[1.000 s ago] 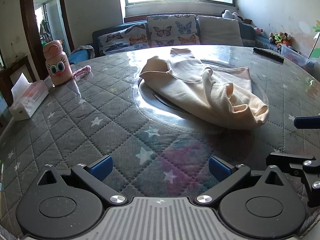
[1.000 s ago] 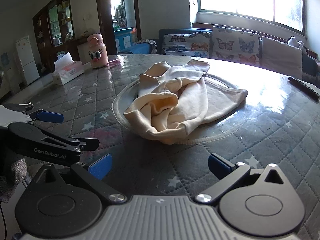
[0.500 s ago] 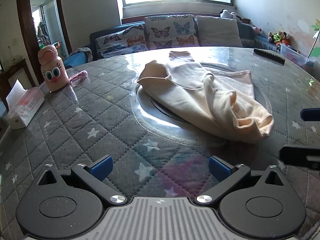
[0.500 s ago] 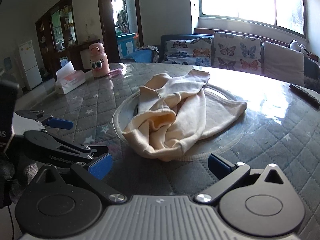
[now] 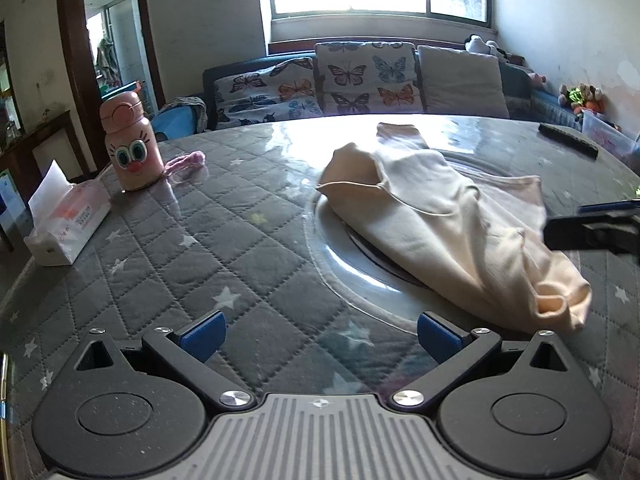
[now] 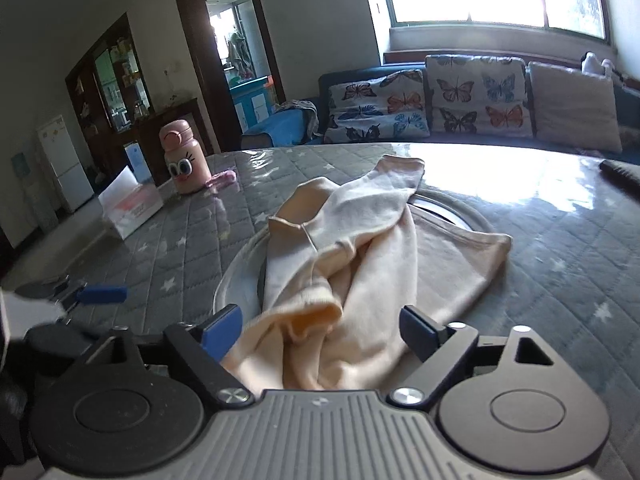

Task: Fold clothes
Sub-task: 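Grasp the shirt edge with the right gripper and lift it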

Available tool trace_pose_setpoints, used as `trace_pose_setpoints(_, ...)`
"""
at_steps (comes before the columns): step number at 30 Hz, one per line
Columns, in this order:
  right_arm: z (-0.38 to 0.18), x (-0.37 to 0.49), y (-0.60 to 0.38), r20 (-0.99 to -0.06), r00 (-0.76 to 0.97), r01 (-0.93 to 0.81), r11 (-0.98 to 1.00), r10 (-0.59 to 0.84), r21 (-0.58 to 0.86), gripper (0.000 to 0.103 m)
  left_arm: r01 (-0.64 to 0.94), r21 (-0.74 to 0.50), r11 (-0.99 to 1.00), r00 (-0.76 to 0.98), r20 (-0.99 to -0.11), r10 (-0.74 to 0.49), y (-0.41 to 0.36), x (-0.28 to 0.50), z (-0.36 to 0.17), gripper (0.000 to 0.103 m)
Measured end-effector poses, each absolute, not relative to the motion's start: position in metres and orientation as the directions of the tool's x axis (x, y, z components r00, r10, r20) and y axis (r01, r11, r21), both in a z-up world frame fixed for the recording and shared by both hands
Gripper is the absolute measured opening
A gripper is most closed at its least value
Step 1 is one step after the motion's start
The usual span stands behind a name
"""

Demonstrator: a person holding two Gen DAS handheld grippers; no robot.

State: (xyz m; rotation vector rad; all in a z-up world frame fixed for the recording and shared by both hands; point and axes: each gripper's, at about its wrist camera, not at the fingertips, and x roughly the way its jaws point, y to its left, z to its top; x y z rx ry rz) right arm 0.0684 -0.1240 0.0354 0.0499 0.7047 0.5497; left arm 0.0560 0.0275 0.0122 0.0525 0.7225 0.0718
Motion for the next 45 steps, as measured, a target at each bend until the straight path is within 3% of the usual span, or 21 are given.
trace_pose_setpoints(7, 0.018, 0.12, -0.097, -0.639, 0.579, -0.459, 0.85, 0.506, 0.258, 0.073, -0.092, 0.053, 0.994, 0.742, -0.663, 0.104, 0.049, 0.064, 0.011, 0.103)
trace_pose_setpoints(10, 0.008, 0.139, -0.085, -0.657, 0.56, -0.456, 0.85, 0.505, 0.265, 0.063, -0.106, 0.05, 0.993, 0.741, -0.662, 0.113, 0.057, 0.066, 0.011, 0.103)
trace_pose_setpoints(13, 0.0, 0.152, -0.079, -0.665, 0.545, -0.448, 0.848, 0.511, 0.284, 0.039, -0.118, 0.054, 0.992, 0.742, -0.659, 0.124, 0.064, 0.068, 0.011, 0.103)
trace_pose_setpoints(15, -0.001, 0.153, -0.076, -0.664, 0.543, -0.452, 0.845, 0.514, 0.285, 0.016, -0.127, 0.053, 0.99, 0.742, -0.657, 0.131, 0.068, 0.069, 0.012, 0.103)
trace_pose_setpoints(18, 0.003, 0.149, -0.07, -0.652, 0.556, -0.476, 0.841, 0.515, 0.258, 0.006, -0.141, 0.05, 0.989, 0.748, -0.649, 0.139, 0.074, 0.069, 0.016, 0.103)
trace_pose_setpoints(24, 0.029, 0.098, -0.044, -0.585, 0.537, -0.657, 0.736, 0.608, 0.162, 0.004, -0.172, 0.042, 0.984, 0.778, -0.607, 0.162, 0.087, 0.066, 0.034, 0.103)
trace_pose_setpoints(28, 0.034, 0.045, -0.013, -0.594, 0.446, -0.811, 0.583, 0.669, 0.048, 0.004, -0.174, 0.032, 0.984, 0.805, -0.571, 0.161, 0.091, 0.062, 0.049, 0.103)
trace_pose_setpoints(31, 0.026, 0.016, -0.002, -0.626, 0.374, -0.866, 0.499, 0.684, 0.028, 0.017, -0.145, 0.017, 0.989, 0.82, -0.557, 0.13, 0.089, 0.059, 0.056, 0.103)
trace_pose_setpoints(33, 0.022, 0.005, -0.003, -0.637, 0.343, -0.878, 0.476, 0.69, 0.043, 0.027, -0.113, 0.008, 0.994, 0.825, -0.557, 0.098, 0.084, 0.059, 0.056, 0.103)
trace_pose_setpoints(42, 0.036, 0.026, -0.075, -0.635, 0.429, -0.777, 0.621, 0.642, 0.102, 0.029, 0.065, 0.006, 0.998, 0.817, -0.574, -0.049, 0.039, 0.081, 0.047, 0.102)
trace_pose_setpoints(45, 0.037, 0.05, -0.096, -0.648, 0.493, -0.705, 0.703, 0.58, 0.093, 0.029, 0.134, 0.019, 0.991, 0.801, -0.59, -0.097, 0.019, 0.093, 0.041, 0.097)
